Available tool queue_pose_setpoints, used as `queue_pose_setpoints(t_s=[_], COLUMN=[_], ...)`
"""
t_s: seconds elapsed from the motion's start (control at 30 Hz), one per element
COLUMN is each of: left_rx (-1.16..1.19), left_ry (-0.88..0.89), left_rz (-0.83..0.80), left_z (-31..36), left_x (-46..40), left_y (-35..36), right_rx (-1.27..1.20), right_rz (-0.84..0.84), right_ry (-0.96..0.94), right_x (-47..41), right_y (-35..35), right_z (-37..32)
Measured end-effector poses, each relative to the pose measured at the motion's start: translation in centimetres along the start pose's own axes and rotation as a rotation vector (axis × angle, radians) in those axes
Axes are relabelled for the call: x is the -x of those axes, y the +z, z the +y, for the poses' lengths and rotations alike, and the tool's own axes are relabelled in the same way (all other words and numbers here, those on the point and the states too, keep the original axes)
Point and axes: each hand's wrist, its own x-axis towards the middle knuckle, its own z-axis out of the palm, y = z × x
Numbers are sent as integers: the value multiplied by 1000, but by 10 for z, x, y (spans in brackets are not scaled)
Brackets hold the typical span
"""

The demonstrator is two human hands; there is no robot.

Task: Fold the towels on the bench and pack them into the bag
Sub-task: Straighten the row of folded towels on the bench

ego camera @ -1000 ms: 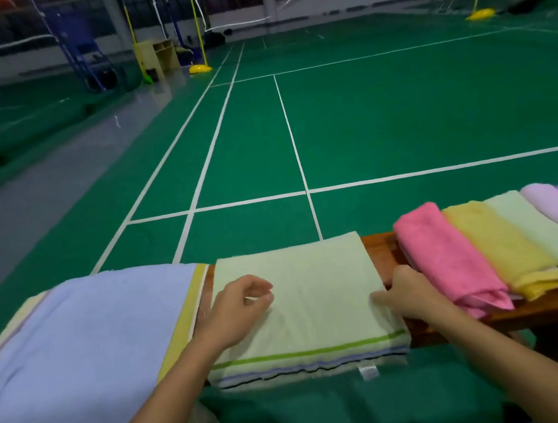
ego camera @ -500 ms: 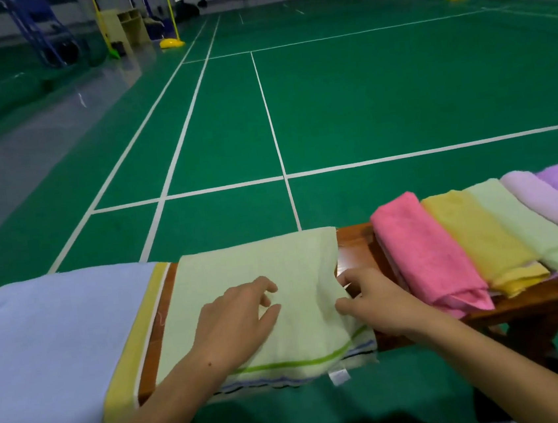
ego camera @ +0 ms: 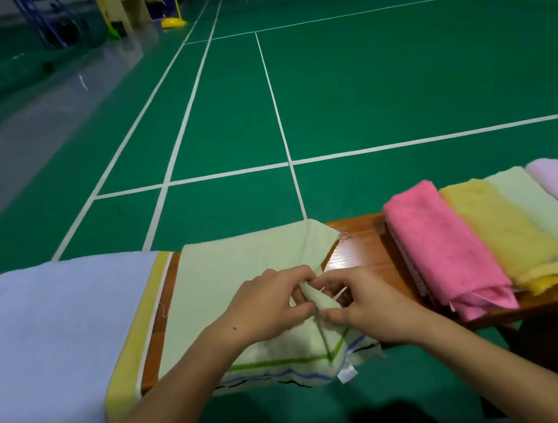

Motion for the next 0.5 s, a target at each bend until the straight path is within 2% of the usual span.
queue_pose_setpoints(t_s=[0.13, 0.27, 0.37, 0.5], left_rx=[148, 286, 407, 533], left_ry=[-22, -23, -39, -65], left_rz=[2, 62, 108, 146], left_z=[-11, -18, -23, -24], left_x=[0, 6, 13, 19], left_y=[0, -5, -10, -18], right_rx=[-46, -93, -95, -98], right_rz=[6, -68, -126, -94], right_ry=[52, 116, 98, 49], right_x=[0, 7, 17, 23], right_y=[-2, -6, -9, -9], right_z=[4, 5, 6, 11])
